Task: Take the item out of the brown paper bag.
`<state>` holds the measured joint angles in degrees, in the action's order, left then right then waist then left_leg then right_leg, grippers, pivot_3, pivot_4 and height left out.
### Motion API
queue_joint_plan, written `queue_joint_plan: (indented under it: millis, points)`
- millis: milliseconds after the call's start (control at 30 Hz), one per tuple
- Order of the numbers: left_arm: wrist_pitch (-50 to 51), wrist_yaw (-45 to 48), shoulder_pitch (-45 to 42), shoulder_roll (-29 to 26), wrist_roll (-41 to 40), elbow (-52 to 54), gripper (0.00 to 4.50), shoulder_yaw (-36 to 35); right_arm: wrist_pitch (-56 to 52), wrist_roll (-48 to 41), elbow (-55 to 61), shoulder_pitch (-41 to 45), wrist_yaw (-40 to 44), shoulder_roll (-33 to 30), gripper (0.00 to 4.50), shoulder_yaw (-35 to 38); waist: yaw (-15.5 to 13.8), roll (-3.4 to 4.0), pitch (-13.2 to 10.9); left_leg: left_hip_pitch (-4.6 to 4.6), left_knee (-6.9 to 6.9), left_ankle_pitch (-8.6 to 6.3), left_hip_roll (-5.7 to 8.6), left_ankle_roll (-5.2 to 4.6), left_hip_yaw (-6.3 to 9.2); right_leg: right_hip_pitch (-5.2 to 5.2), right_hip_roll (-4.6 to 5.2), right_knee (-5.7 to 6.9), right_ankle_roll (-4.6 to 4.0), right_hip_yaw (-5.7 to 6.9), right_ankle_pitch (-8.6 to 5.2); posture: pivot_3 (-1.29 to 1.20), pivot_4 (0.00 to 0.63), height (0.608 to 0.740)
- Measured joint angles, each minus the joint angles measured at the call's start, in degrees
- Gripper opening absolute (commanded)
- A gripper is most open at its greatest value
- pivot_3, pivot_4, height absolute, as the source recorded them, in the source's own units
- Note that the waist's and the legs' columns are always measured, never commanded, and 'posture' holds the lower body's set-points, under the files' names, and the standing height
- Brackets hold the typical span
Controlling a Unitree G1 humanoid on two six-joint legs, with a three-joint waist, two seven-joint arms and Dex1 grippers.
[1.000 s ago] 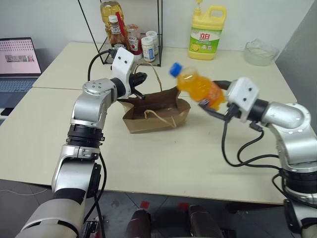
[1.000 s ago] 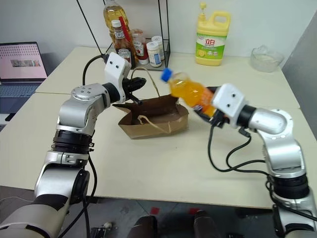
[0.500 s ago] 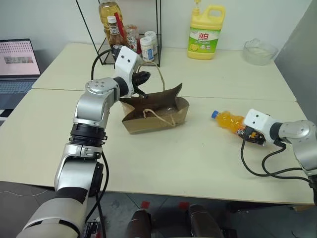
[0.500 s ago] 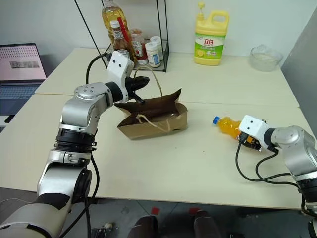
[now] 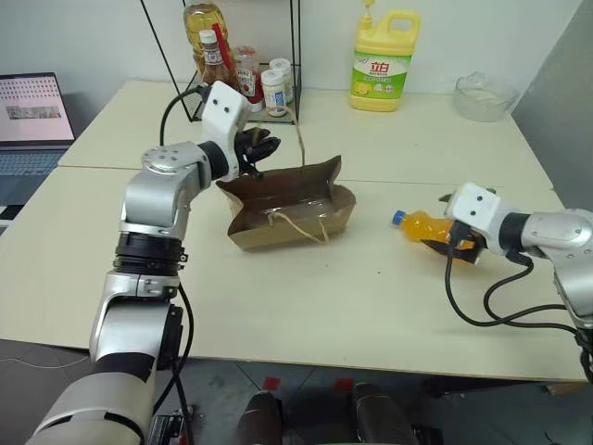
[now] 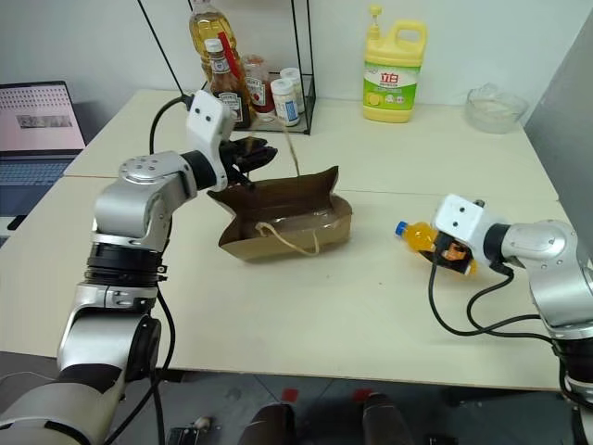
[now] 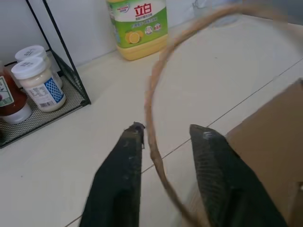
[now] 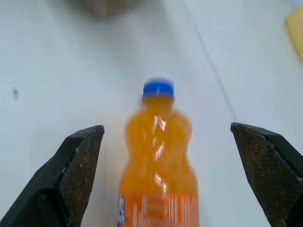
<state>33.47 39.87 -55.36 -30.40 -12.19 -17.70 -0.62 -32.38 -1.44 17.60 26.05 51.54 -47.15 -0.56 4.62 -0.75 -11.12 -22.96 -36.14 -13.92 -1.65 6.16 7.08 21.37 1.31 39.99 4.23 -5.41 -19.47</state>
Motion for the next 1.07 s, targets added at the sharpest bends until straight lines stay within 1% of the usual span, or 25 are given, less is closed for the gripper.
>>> queue_joint_plan:
  millis: [100,200,233,300,400,467,533,633,767,867,933,1067]
  points:
    - [0.9,0.8,-0.3,-2.0,-0.3,-1.2,3.32,-0.7,-2.3,-1.4,2.2,-0.2,-3.3,4.0,4.5,-0.2,0.0,0.0,0.0,-0.02,0.0,0.0,0.02,0.0,0.02,0.01,0.01,0.0,0.0,0.03,0.0,0.0,0.15,0.74]
    - [4.5,2.2,-0.3,-4.3,-2.7,-0.4,4.3,-2.9,-3.0,-1.9,3.0,-1.1,-6.8,7.3,4.5,0.0,0.0,-0.01,0.0,-0.03,0.01,0.0,0.01,0.0,0.06,0.01,0.01,0.0,0.0,0.07,0.0,0.0,0.15,0.74]
    - [6.4,2.5,-0.2,-5.0,-3.8,1.0,4.47,-3.8,-3.2,-2.1,3.3,-1.9,-8.0,8.4,4.5,0.0,0.0,-0.01,0.0,-0.04,0.02,0.0,0.01,0.0,0.07,0.02,0.01,0.0,0.0,0.09,0.0,0.0,0.15,0.74]
    - [9.4,2.8,1.5,-6.7,-6.0,5.3,4.47,-6.2,-3.2,-2.2,3.9,-4.0,-10.4,10.6,4.5,0.1,0.1,0.0,0.0,-0.04,0.03,0.0,0.0,0.0,0.06,0.02,0.01,0.01,0.0,0.08,0.0,0.0,0.15,0.74]
    - [12.4,1.8,8.5,-9.0,-9.2,13.8,4.47,-11.8,-3.3,-3.2,5.8,-7.6,-14.7,15.0,4.5,2.4,0.2,0.02,0.0,0.02,0.05,0.0,-0.05,0.01,0.02,0.02,0.01,0.05,-0.01,0.04,0.0,0.0,0.15,0.74]
    - [12.3,-1.3,17.6,-8.6,-9.6,21.1,4.47,-16.7,-3.2,-4.4,8.5,-11.2,-17.9,19.0,4.5,4.8,0.4,0.06,0.1,0.09,0.1,0.0,-0.1,0.01,-0.02,0.01,-0.01,0.04,-0.02,-0.04,-0.01,0.0,0.15,0.74]
    - [10.0,-4.4,26.9,-7.7,-8.4,25.2,4.47,-19.6,-2.8,-4.5,10.8,-14.8,-20.4,21.8,4.5,5.3,0.3,0.05,0.1,0.09,0.1,0.0,-0.12,0.01,0.0,0.04,-0.04,0.05,-0.02,-0.05,-0.01,0.0,0.15,0.74]
    - [4.8,-9.2,42.5,-3.2,-5.3,29.9,4.47,-22.4,-1.8,-4.5,14.3,-21.6,-24.7,27.1,4.5,5.5,-0.2,-0.08,0.1,0.08,0.06,-0.07,-0.12,-0.11,0.0,0.01,-0.03,0.08,-0.01,-0.06,0.0,0.0,0.15,0.74]
    - [-1.6,-14.2,55.8,2.2,-1.5,36.2,4.47,-22.3,-0.5,-4.3,16.5,-28.2,-29.0,31.6,4.5,4.9,-1.4,-0.34,0.3,0.15,0.06,-0.1,-0.1,-0.17,-0.01,-0.1,-0.01,0.0,0.0,-0.08,0.01,0.0,0.15,0.74]
    - [-2.7,-19.1,63.8,9.2,0.3,40.9,4.47,-19.7,-0.5,-4.2,16.6,-32.8,-33.1,35.9,4.5,4.7,-2.0,-0.38,0.4,0.14,0.07,-0.12,-0.04,-0.18,-0.03,-0.13,0.05,-0.04,0.0,-0.09,0.01,0.0,0.15,0.74]
    - [-2.4,-22.1,66.1,13.7,0.9,42.6,4.47,-16.1,-0.5,-4.1,16.4,-34.5,-35.0,37.0,4.5,4.2,-2.4,-0.42,0.4,0.13,0.06,-0.11,-0.04,-0.18,0.0,-0.11,0.04,-0.04,0.0,-0.06,0.01,0.0,0.15,0.74]
    - [-3.2,-26.2,67.3,18.5,3.6,45.7,4.47,-8.3,-0.5,-4.0,16.0,-36.0,-38.7,39.7,4.5,3.8,-2.6,-0.37,0.6,0.24,0.09,-0.12,-0.05,-0.18,-0.03,-0.19,0.0,-0.03,-0.01,-0.09,0.0,0.0,0.15,0.74]
